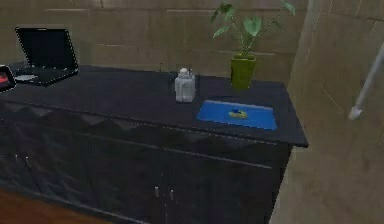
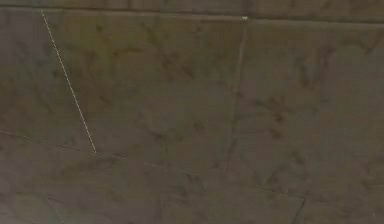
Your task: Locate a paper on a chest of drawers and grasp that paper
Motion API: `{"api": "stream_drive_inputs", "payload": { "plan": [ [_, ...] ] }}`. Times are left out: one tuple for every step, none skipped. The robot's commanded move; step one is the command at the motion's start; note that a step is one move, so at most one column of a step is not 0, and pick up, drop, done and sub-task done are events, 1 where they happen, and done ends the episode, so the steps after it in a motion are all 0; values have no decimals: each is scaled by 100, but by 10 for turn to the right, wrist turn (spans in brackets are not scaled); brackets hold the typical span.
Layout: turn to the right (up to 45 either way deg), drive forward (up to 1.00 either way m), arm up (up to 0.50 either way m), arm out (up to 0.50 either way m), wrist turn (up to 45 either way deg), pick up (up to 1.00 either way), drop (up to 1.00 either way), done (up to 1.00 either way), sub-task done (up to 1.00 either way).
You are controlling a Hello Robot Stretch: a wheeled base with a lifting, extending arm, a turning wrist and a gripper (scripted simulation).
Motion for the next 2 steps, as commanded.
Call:
{"api": "stream_drive_inputs", "payload": {
  "plan": [
    [0,10,0,0,0,0,0,0,0],
    [-450,0,0,0,0,0,0,0,0]
  ]
}}
